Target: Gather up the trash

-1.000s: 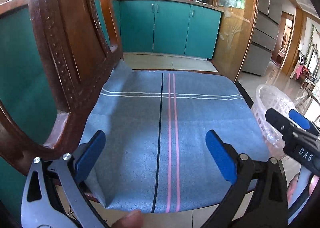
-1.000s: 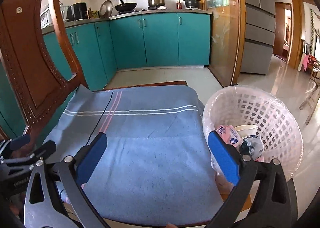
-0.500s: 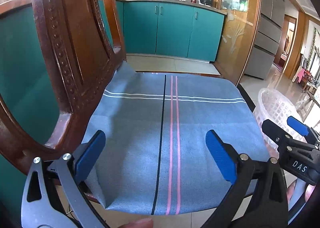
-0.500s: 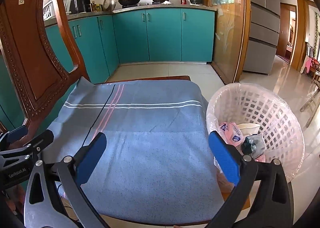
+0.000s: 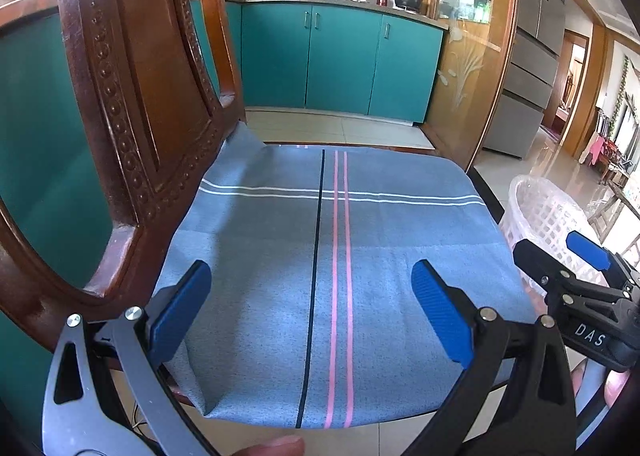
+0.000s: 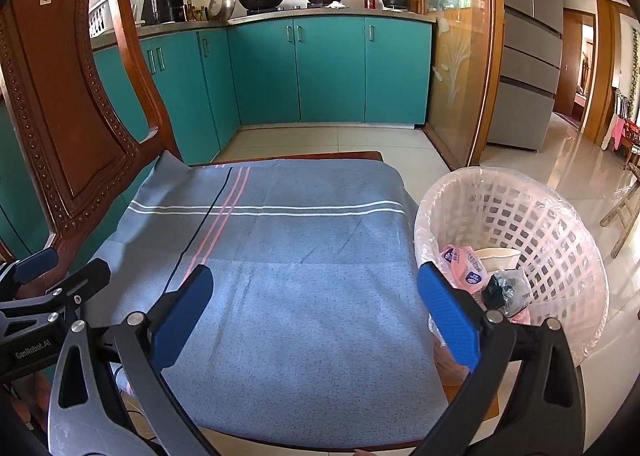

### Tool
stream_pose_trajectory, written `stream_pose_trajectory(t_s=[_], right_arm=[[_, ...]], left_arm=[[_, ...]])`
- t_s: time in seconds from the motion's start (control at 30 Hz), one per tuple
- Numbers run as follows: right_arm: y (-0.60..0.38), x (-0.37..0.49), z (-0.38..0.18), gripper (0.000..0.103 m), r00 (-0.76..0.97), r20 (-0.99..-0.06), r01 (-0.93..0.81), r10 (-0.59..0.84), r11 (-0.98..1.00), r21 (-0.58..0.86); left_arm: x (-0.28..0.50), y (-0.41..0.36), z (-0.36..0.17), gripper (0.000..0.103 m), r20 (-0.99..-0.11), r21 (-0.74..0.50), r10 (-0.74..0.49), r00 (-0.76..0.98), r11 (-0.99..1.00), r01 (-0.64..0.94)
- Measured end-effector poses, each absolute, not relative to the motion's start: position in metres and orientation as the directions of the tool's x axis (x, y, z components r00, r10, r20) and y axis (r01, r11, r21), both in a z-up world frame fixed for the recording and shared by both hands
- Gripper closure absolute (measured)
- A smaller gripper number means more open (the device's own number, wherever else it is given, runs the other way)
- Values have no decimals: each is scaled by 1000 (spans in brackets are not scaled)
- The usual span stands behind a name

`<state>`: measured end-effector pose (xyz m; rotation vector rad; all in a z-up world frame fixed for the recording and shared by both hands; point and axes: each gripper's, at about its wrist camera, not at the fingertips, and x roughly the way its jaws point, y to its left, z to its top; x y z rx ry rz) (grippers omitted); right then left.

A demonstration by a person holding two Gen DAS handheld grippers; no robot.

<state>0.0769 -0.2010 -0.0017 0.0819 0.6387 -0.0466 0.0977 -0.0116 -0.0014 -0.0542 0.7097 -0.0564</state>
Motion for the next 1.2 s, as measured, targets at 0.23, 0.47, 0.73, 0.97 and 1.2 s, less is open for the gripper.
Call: stream_pose_trajectory(t_s=[0.23, 0.47, 0.73, 0.97, 1.2], right_arm=[[-198, 77, -3, 3, 802, -597, 67, -19, 996, 58], [-198, 77, -3, 3, 801, -598, 65, -18, 996, 56], [-197, 77, -3, 3, 801, -598, 65, -20, 996, 53], [-198, 77, -3, 3, 801, -598, 65, -19, 996, 55], [-197, 78, -4, 3, 801, -599, 63, -19, 997, 53]], left_arm=[[98, -12, -1, 3, -650, -67, -73, 757, 997, 38], [97, -12, -2, 3, -650, -70, -75, 757, 997, 39], [96, -13, -3, 3, -654, -68, -79, 753, 997, 45], [96, -14, -2, 3, -654, -65, -78, 753, 997, 47], [96, -14, -3, 3, -657, -71, -85, 749, 996, 50]])
